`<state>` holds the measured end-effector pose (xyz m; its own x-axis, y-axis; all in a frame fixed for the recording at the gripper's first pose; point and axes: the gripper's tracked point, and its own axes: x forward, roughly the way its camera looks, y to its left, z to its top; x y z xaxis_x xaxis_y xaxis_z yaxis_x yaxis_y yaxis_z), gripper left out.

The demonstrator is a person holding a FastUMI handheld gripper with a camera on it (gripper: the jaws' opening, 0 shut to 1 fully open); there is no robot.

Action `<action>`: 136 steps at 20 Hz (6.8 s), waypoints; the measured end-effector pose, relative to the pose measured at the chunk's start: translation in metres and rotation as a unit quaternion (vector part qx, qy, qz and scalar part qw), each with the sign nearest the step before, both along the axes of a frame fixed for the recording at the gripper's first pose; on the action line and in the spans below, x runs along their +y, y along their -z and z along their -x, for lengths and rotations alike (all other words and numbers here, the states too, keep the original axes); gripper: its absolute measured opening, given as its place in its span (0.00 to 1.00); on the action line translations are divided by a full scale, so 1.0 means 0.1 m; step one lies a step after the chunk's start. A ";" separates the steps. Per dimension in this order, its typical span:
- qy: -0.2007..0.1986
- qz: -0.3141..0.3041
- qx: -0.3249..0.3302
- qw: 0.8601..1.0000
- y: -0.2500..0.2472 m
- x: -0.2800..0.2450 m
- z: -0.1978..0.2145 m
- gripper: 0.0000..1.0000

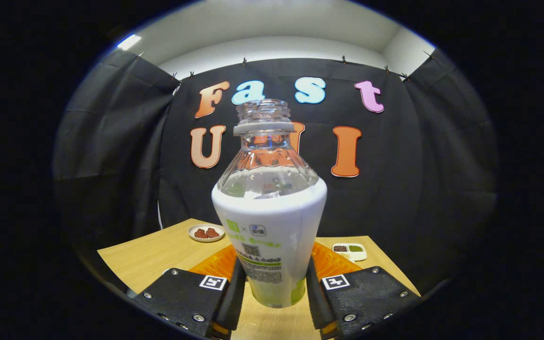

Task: Take the bottle from table, then pour the juice into the cup, finally place the bottle on the coaster

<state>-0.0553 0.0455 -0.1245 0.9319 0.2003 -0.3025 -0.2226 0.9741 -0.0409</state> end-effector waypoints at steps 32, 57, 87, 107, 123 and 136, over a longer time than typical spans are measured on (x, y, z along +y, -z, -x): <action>0.012 0.006 -0.025 1.000 -0.12 -0.09 0.03 0.59; 0.003 -0.011 0.037 0.999 1.03 0.12 -0.01 0.61; 0.031 -0.032 0.147 0.988 2.47 0.03 -0.01 0.61; -0.018 -0.017 0.175 0.984 3.16 1.36 -1.72 0.61; -0.026 0.007 0.207 0.978 3.50 1.55 -1.67 0.74; -0.017 0.000 0.138 0.990 2.28 1.04 -1.06 0.95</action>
<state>0.0505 0.1492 -0.3529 0.8067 0.2300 -0.5444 -0.2577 0.9659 0.0262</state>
